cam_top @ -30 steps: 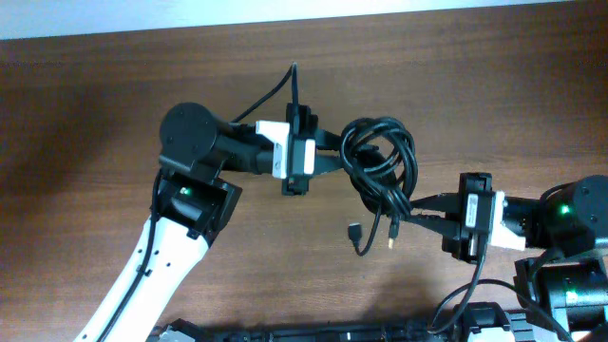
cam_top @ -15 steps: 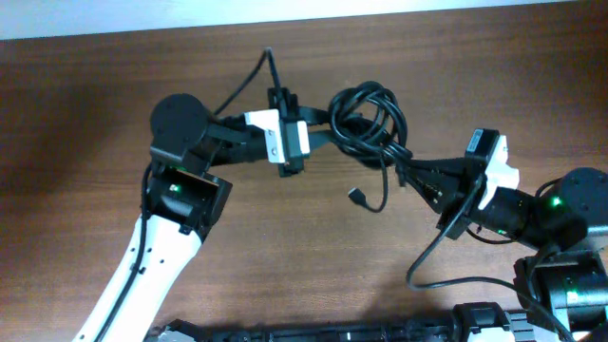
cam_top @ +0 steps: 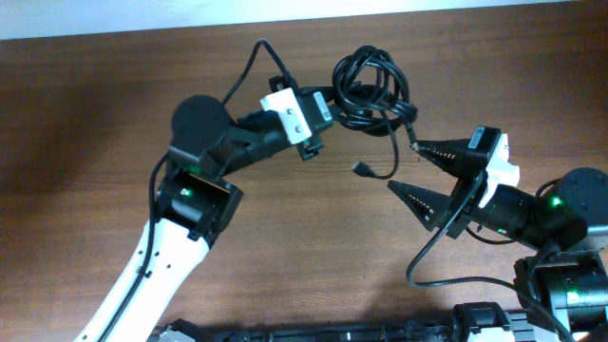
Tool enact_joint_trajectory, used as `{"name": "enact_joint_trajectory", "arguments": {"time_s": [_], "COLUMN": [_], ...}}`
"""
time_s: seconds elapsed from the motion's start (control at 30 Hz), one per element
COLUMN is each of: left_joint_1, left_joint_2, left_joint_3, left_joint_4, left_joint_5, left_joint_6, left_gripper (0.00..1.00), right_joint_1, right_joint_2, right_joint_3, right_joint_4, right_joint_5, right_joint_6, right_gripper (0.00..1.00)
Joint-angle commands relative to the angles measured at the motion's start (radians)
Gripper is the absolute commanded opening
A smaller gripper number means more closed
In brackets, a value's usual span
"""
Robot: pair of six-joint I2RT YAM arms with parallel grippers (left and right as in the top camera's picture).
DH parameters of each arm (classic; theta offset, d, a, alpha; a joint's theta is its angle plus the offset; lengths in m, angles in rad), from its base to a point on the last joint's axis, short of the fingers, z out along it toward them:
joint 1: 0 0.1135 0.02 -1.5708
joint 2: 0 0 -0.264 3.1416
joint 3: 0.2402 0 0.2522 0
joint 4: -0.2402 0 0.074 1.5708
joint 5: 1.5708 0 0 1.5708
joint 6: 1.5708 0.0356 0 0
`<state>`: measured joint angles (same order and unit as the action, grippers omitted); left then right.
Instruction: Untangle cables
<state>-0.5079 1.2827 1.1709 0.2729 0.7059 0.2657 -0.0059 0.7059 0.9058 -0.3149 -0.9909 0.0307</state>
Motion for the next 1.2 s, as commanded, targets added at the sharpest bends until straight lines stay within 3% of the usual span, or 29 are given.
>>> {"name": "enact_joint_trajectory", "arguments": {"time_s": [0.0,0.13,0.23,0.43,0.53,0.63,0.67,0.7,0.73,0.77,0.8,0.83,0.87,0.9,1.03,1.17], "left_joint_1": [-0.04,-0.04,-0.039,-0.039,-0.039,-0.042,-0.045,-0.059,-0.071,-0.073,-0.072,-0.072,-0.072,-0.072,-0.072,-0.073], "left_joint_2": [-0.026,-0.03,-0.036,-0.036,-0.036,-0.036,-0.036,-0.036,-0.036,-0.036,-0.036,-0.036,-0.036,-0.037,-0.101,-0.122], "left_joint_3": [0.023,0.023,0.023,0.023,0.023,0.023,0.023,0.023,0.023,0.023,0.023,0.023,0.023,0.023,0.023,0.023], "left_joint_4": [-0.007,-0.089,-0.103,-0.11,-0.109,-0.079,-0.075,-0.064,-0.064,-0.065,-0.065,-0.066,-0.066,-0.072,-0.267,-0.282], "left_joint_5": [-0.127,-0.126,-0.106,0.117,0.222,0.344,0.349,0.349,0.345,0.344,0.344,0.342,0.335,0.285,-0.092,-0.096], "left_joint_6": [-0.001,0.113,0.192,0.338,0.361,0.36,0.36,0.36,0.36,0.36,0.36,0.359,0.359,0.348,0.348,0.276], "left_gripper": [0.0,0.0,0.0,0.0,0.0,0.0,0.0,0.02,0.11,0.24,0.43,0.54,0.91,0.99,0.99,0.99], "right_joint_1": [-0.002,-0.002,-0.002,-0.002,-0.002,-0.002,-0.002,-0.002,-0.002,-0.002,-0.002,-0.002,-0.002,-0.002,-0.002,-0.002], "right_joint_2": [-0.003,-0.003,-0.003,-0.003,-0.003,-0.003,-0.003,-0.003,-0.003,-0.003,-0.003,-0.003,-0.003,-0.003,-0.003,-0.003], "right_joint_3": [0.003,0.003,0.003,0.003,0.003,0.003,0.003,0.003,0.003,0.003,0.003,0.003,0.003,0.003,0.003,0.003], "right_joint_4": [0.001,0.004,0.046,0.177,0.179,0.169,0.156,0.134,0.124,0.124,0.125,0.125,0.124,0.124,0.124,0.124], "right_joint_5": [0.01,0.113,0.139,0.207,0.243,0.169,0.156,0.157,0.157,0.157,0.161,0.17,0.178,0.192,0.27,0.252], "right_joint_6": [0.008,0.008,0.008,0.008,0.008,0.008,0.008,0.007,0.007,0.007,0.008,0.008,0.008,0.008,0.016,0.016], "right_gripper": [0.7,0.8,0.82,0.82,0.98,0.99,0.75,0.46,0.17,0.04,0.04,0.04,0.04,0.04,0.04,0.04]}}
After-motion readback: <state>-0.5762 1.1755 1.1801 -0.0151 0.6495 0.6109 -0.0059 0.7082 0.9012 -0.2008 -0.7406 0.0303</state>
